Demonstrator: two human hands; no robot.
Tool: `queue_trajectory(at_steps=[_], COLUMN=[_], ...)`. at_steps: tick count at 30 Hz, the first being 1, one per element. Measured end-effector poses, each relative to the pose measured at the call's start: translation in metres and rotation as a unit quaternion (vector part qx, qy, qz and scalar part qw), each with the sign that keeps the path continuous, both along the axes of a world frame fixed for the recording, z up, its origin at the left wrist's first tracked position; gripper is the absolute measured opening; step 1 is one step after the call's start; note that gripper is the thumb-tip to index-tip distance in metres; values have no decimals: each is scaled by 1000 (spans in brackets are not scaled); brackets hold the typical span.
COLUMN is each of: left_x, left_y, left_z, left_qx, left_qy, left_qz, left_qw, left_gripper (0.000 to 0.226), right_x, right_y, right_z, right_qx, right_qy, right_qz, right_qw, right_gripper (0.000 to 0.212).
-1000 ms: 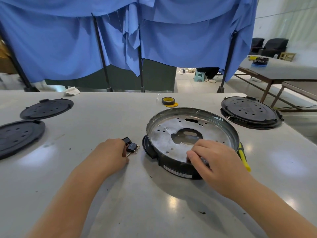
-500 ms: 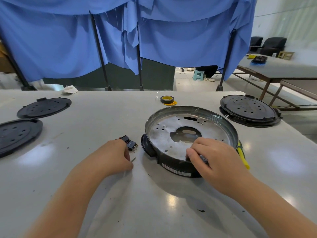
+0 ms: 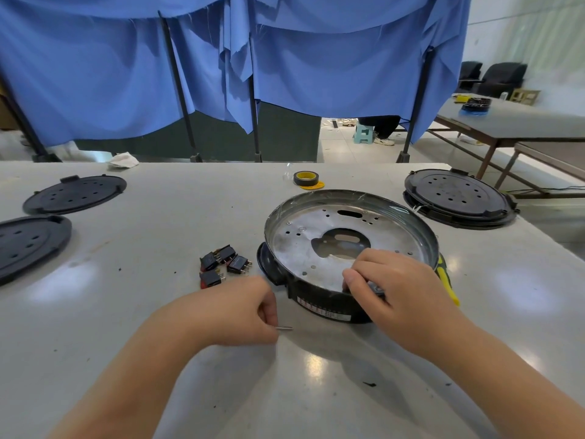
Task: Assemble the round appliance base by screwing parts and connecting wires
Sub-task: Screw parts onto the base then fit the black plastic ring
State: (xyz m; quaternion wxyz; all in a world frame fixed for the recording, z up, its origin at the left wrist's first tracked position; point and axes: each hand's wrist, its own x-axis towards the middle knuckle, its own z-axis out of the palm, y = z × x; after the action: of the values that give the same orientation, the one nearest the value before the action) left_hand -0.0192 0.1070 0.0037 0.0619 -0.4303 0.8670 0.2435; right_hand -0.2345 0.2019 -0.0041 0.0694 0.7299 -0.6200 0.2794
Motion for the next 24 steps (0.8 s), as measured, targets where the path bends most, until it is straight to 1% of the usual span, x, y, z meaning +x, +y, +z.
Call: queue_trajectory(at_steps=[5,8,9,11,13,14,16,18,20,22,24], left_x=[-1,0,1,2,-1,-4,-13,-22,-28,-30,-31], left_y=[1,3,4,5,9,11,17,23,27,28,29], left_z=[5,13,17,25,29,29,27,23,21,19,18], left_qx=[25,90,126,192,235,250,279,310,325,321,310], left_qy=[43,114,151,242,342,384,446,485,514,530,536], left_qz=[-32,-47,-53,-54,-27,-7,30,55,74,84,83], left_qw=[998,988,979,950,909,889,850,816,790,781,781], left_gripper=[7,6,6,4,1,4,5,7,12,16,18], right_x=[0,1,2,4,7,9,13,17,18,18,18], right_y=[0,2,3,5,7,8,9,10,11,11,11], right_z=[0,2,3,6,9,10,11,11,11,11,11], right_qx=[-7,-30,-43,-71,-104,-119,-141,-161,-177,-181,-183], right_qy=[-8,-39,-59,-100,-120,-122,-125,-135,-145,-151,-168], right_qz=[5,26,36,50,58,62,72,84,90,91,96], right_qw=[1000,998,997,991,986,983,979,974,969,967,964], right_gripper=[56,46,41,33,27,24,23,22,18,17,15])
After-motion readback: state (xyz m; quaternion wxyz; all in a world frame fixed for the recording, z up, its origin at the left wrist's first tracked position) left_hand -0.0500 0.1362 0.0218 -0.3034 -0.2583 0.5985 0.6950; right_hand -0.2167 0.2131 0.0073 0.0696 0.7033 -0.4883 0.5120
